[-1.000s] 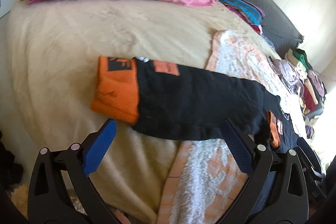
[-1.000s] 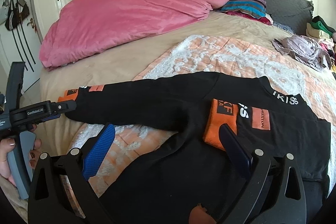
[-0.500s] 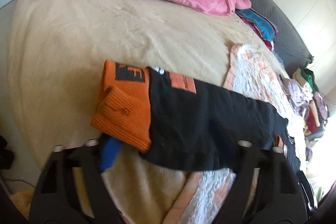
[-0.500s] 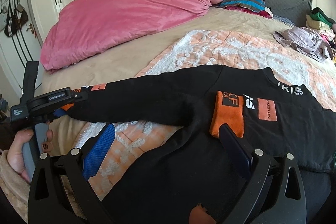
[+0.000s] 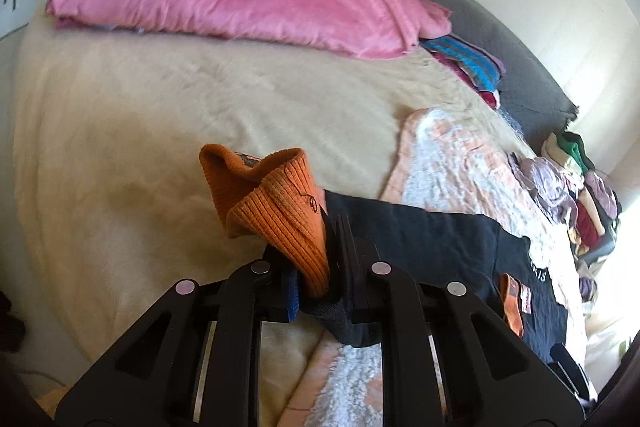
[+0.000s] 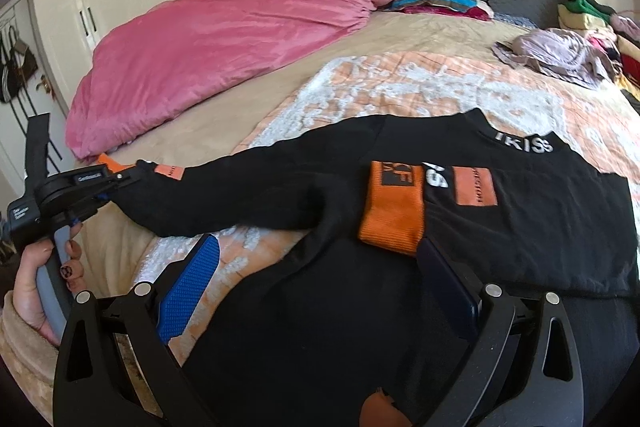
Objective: Fold small clothes
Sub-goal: 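Close the left tool on the orange cuff and lift the sleeve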
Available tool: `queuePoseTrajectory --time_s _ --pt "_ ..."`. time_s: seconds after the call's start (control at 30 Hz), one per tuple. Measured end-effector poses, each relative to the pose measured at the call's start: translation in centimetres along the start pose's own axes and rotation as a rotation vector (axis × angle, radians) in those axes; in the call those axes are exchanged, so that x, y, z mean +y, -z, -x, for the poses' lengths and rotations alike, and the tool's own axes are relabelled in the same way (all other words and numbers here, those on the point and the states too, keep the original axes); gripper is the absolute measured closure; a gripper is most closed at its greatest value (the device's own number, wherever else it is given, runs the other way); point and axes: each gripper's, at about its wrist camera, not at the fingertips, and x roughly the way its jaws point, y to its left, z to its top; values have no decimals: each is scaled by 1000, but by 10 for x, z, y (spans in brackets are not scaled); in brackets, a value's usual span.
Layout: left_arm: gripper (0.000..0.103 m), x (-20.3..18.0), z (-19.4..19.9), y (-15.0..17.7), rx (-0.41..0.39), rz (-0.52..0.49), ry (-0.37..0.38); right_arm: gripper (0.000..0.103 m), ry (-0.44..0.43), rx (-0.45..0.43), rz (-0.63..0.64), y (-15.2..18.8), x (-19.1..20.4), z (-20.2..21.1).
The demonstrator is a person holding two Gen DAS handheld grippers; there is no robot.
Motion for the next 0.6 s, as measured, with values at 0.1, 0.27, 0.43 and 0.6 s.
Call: queuePoseTrajectory --time_s 0.1,0.27,0.43,0.6 --pt "95 -8 5 1 -12 -24 37 5 13 -8 -29 3 -10 6" --pt "95 -28 16 1 -42 -67 112 5 40 -22 -80 7 -26 18" --pt "96 -49 20 0 -44 -101 172 5 75 -37 -127 11 -46 33" --pt "97 -76 24 -2 -38 -150 243 5 108 -65 -190 14 -69 51"
